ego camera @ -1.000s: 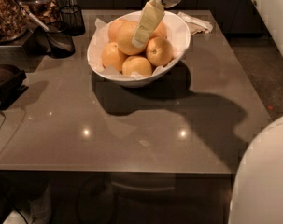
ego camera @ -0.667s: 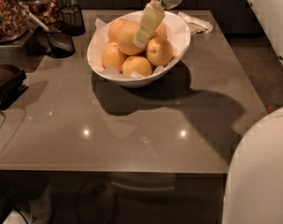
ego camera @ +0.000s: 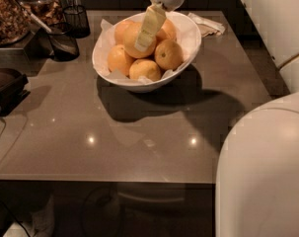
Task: Pick orange from white bowl
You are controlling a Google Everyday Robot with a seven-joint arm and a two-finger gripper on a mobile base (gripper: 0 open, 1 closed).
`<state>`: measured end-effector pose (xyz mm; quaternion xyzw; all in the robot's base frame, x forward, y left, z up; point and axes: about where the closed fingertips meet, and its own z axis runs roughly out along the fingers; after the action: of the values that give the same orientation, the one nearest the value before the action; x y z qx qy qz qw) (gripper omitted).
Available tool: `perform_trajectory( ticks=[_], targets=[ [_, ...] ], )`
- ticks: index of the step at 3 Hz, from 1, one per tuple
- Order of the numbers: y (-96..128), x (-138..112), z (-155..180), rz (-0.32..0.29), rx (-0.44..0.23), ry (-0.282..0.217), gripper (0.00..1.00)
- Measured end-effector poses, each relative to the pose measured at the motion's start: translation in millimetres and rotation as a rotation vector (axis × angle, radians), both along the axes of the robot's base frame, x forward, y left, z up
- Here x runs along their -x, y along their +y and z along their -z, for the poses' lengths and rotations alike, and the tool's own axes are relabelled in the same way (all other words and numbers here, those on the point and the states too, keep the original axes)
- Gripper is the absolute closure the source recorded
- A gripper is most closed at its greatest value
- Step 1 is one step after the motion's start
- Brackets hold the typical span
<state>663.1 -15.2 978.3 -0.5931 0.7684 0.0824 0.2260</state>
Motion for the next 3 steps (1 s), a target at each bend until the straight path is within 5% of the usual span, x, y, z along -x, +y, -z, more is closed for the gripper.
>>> perform_trajectory(
  ticks=[3],
  targets=[
    [31.2,-0.1,22.3,-0.059,0.027,0.046,0.28]
  ],
)
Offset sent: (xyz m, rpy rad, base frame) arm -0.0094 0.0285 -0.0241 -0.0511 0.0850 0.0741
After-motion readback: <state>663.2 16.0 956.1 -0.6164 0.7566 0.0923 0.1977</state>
